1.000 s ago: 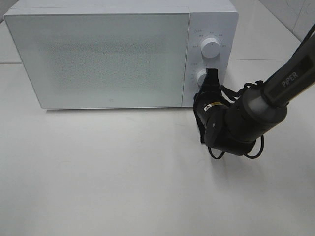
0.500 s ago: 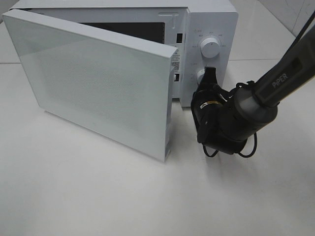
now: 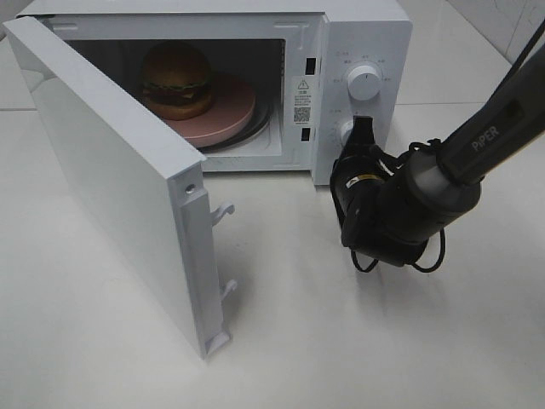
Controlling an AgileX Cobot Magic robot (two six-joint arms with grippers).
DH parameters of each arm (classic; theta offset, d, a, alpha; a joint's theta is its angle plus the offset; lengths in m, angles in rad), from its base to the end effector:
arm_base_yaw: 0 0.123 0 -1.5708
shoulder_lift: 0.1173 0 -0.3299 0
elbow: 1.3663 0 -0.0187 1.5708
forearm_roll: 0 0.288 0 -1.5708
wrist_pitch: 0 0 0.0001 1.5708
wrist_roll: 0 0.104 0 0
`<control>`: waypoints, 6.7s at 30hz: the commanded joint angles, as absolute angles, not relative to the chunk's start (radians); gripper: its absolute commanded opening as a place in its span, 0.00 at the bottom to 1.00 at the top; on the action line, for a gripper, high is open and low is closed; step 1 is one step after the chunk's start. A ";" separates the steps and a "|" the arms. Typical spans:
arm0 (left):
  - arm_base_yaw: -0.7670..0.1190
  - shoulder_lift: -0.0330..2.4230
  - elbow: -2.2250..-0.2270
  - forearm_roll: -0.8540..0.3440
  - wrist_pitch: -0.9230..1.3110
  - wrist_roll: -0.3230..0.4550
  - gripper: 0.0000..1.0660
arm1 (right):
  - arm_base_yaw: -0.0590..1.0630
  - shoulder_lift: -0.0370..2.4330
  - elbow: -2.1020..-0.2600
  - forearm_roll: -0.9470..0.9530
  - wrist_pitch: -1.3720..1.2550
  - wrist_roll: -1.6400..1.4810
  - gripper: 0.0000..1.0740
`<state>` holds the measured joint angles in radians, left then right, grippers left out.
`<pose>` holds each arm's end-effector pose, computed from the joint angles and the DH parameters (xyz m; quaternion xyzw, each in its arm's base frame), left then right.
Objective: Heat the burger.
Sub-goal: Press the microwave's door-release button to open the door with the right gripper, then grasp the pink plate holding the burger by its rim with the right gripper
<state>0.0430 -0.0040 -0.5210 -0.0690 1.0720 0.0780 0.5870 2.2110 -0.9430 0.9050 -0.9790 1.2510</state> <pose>-0.0095 -0.0067 0.2950 0.0168 0.8490 -0.0025 0.5282 0.3913 0.1788 0.0699 0.6226 0.5223 0.3751 0.4458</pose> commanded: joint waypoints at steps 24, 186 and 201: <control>0.043 -0.021 -0.517 -0.070 1.074 0.074 0.94 | 0.550 2.052 -0.812 0.742 -0.941 1.245 0.00; 0.043 -0.021 -0.517 -0.070 1.074 0.074 0.94 | 0.617 2.224 -1.695 -0.040 0.394 -1.300 0.84; 0.043 -0.021 -0.517 -0.070 1.074 0.074 0.94 | 0.617 2.378 -1.943 -0.040 0.520 -1.231 0.82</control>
